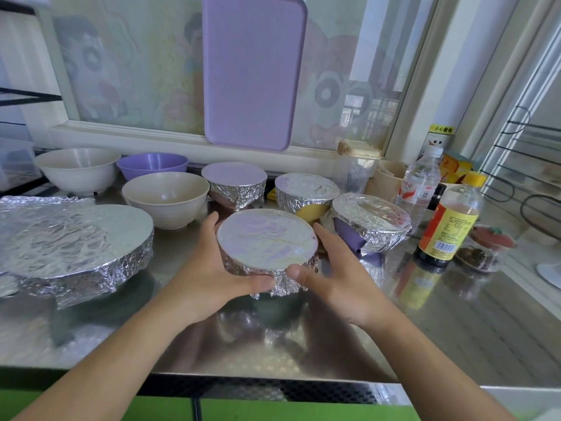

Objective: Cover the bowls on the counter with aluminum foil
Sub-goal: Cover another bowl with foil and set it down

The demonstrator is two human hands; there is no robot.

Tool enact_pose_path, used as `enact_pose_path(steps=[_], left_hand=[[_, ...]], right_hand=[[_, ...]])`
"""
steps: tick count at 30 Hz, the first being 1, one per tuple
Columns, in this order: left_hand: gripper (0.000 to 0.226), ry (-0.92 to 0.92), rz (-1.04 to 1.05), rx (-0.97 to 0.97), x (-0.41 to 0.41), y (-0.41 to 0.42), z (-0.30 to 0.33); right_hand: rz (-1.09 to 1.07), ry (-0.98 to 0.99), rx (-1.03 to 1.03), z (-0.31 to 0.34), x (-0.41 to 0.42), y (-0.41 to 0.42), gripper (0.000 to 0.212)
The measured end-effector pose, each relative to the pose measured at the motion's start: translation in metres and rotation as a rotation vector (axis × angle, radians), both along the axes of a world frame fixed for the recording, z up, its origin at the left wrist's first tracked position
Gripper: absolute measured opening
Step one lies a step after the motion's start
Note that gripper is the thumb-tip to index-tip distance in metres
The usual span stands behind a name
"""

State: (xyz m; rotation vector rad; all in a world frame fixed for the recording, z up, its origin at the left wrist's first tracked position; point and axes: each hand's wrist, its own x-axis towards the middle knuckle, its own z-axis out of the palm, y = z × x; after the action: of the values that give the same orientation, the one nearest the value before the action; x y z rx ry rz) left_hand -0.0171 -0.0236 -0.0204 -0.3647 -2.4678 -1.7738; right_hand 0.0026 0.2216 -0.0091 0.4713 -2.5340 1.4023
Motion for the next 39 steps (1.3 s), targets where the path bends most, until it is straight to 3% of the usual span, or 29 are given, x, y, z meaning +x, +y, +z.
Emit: enact_pose_path(steps=[6, 12, 22, 29, 33, 35, 39], left_hand=[[0.157, 0.059, 0.011, 0.083, 0.006, 0.012, -0.005], [0.166, 0.069, 0.05, 0.054, 0.005, 0.012, -0.01], [0.125, 0.115, 0.049, 0.075, 0.005, 0.016, -0.012], [0.124, 0.116, 0.053, 0.081, 0.004, 0.016, -0.013], [0.12, 0.107, 0.064, 0.062, 0.006, 0.013, -0.013], [0.12, 0.1, 0.061, 0.057, 0.006, 0.012, -0.012], [0.122, 0.094, 0.057, 0.05, 0.007, 0.012, -0.012]], right_hand=[[-0.033, 0.06, 0.034, -0.002, -0.002, -0.001, 0.076], [0.005, 0.07, 0.002, -0.005, 0.011, -0.011, 0.072], [0.09, -0.069, -0.277, -0.02, 0.02, -0.032, 0.077], [0.034, -0.104, -0.123, -0.018, 0.013, -0.023, 0.087], [-0.158, -0.045, 0.115, -0.012, 0.015, -0.006, 0.08], [-0.313, -0.014, 0.139, -0.011, 0.022, -0.005, 0.076], [-0.345, 0.019, 0.096, -0.008, 0.029, -0.011, 0.032]])
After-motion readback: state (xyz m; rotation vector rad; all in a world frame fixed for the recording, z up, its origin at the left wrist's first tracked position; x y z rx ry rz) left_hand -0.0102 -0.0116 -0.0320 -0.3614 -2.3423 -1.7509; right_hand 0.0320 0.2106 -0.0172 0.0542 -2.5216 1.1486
